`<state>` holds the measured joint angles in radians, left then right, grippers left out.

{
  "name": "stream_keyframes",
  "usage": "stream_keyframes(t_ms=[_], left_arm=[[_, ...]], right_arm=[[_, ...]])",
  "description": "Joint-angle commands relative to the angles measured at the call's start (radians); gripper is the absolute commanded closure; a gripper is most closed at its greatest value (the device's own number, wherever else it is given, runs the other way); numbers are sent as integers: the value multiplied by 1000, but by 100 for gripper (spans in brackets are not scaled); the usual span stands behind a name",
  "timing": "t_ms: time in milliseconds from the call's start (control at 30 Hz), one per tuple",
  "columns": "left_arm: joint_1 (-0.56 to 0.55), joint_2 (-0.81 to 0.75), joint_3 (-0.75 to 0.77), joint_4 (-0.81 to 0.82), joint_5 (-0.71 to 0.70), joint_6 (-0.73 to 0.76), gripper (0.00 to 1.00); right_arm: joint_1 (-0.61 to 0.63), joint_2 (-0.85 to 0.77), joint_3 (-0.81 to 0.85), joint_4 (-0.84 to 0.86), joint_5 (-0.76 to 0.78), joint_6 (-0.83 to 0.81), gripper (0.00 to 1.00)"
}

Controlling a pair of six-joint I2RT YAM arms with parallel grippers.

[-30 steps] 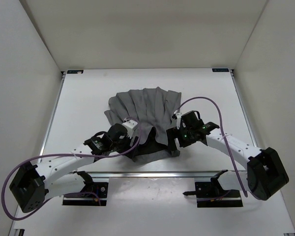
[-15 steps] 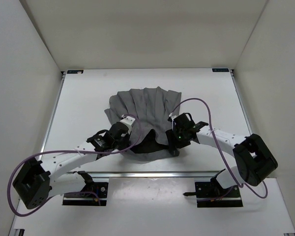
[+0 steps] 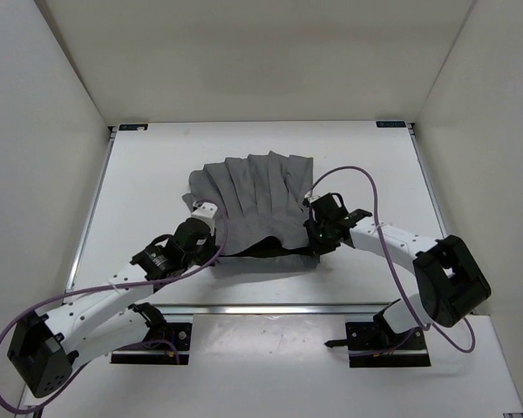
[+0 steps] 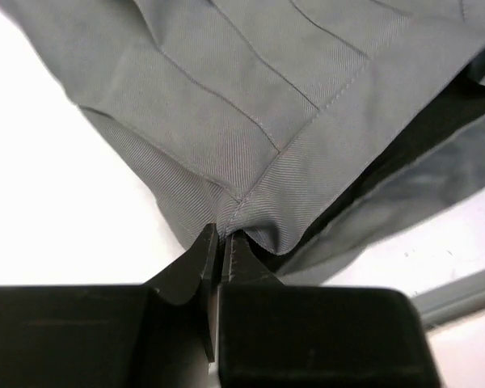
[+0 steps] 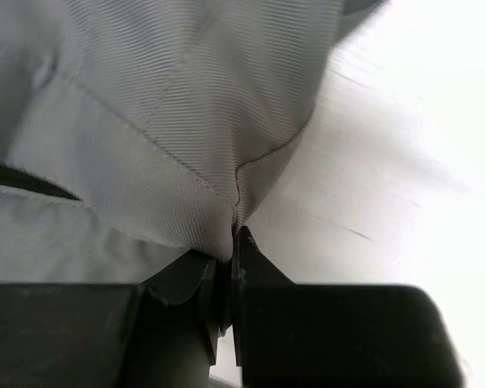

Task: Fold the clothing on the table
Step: Flatten the skirt out

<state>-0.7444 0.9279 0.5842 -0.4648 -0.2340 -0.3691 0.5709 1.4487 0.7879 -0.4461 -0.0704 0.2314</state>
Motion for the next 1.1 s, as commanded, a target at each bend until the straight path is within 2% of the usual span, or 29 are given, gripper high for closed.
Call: stream_keyframes(t_ms=[0,133,200,233,267,300,333,367,433,500,567,700,900,1067], left_arm=[[17,-60,9,-83,-15,-68,100],[69,-32,46,-161,48,-83,98],[66,-12,57,-155,73,-76,84],[65,-11,66,-150,81,-73,67],[62,-5,77,-147,106,-74,59],[63,2,81,-138,110,-77,55],[60,5,94,-141,113,-82,40],[51,8,109,-132,125,-83,20],[54,6,126,-127,125,-85,1],[63,6,135,-118,142,-90,2],[62,5,131,-112,142,-87,2],[21,43,149,-109,141,-67,1],[-67,182,235,-166,82,30,2],[-105,267,310,-211,-13,90,8]], right_arm=[[-32,-69,25,-31,31,-12,98],[-51,-120,-4,-45,11,-10,93],[-59,-133,-21,-42,-14,-10,87],[-57,-136,-26,-42,-12,-7,86],[-54,-137,-30,-40,-15,-6,84],[-45,-133,-27,-46,-9,-4,83],[-45,-128,-24,-46,-5,-4,82],[-46,-122,-19,-49,-15,-9,77],[-51,-111,-10,-48,-25,-6,66],[-54,-105,-9,-43,-26,-7,57],[-51,-102,-10,-36,-37,-12,52],[-60,-90,-3,-37,-34,-21,50],[-68,-92,-3,-48,-43,-17,50],[-59,-97,-26,-25,-49,2,50]])
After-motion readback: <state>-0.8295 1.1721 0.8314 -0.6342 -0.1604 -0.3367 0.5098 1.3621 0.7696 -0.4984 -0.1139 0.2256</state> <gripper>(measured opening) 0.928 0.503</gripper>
